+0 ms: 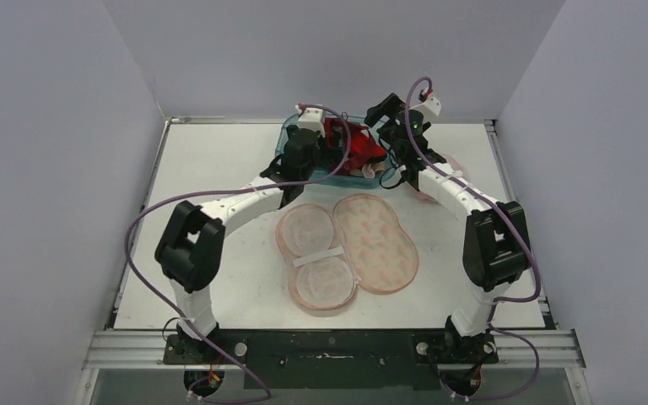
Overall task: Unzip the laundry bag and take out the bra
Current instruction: Place the bra in the bin.
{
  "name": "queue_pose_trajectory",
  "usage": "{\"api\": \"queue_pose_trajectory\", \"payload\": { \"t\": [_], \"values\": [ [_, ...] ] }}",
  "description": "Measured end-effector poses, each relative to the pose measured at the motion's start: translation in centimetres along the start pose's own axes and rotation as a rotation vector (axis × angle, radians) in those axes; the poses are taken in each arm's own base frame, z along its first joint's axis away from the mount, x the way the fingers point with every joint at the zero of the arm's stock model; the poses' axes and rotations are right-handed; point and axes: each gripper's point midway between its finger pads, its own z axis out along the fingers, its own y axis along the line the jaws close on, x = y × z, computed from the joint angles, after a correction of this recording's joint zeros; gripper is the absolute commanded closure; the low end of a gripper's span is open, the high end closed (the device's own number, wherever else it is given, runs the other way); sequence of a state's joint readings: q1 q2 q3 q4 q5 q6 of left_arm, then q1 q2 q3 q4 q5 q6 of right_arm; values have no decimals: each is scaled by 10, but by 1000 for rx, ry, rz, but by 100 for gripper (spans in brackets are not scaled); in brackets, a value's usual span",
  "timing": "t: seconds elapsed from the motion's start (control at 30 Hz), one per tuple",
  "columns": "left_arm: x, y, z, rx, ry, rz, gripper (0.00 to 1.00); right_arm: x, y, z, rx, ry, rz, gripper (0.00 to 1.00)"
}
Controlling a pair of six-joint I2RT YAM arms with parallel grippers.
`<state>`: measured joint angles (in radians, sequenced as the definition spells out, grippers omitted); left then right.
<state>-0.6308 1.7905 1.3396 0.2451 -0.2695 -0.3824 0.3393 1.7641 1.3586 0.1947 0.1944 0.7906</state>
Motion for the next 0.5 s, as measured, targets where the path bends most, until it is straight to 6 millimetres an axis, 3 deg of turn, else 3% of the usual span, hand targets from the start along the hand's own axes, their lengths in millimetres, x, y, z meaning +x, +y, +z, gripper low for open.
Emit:
{"api": "queue_pose_trajectory", "payload": {
  "t": [0.1,0.23,0.37,0.5],
  "values": [
    [28,10,28,-32,56,108,15,12,-6,8,1,27,5,8],
    [47,27,56,-70,98,187,17,20,-10,22,3,47,14,8],
    [42,42,74,-96,96,205,18,28,-10,30,-8,66,28,8],
    [30,43,89,-101,70,218,24,29,-10,33,-18,71,34,8]
  ]
}}
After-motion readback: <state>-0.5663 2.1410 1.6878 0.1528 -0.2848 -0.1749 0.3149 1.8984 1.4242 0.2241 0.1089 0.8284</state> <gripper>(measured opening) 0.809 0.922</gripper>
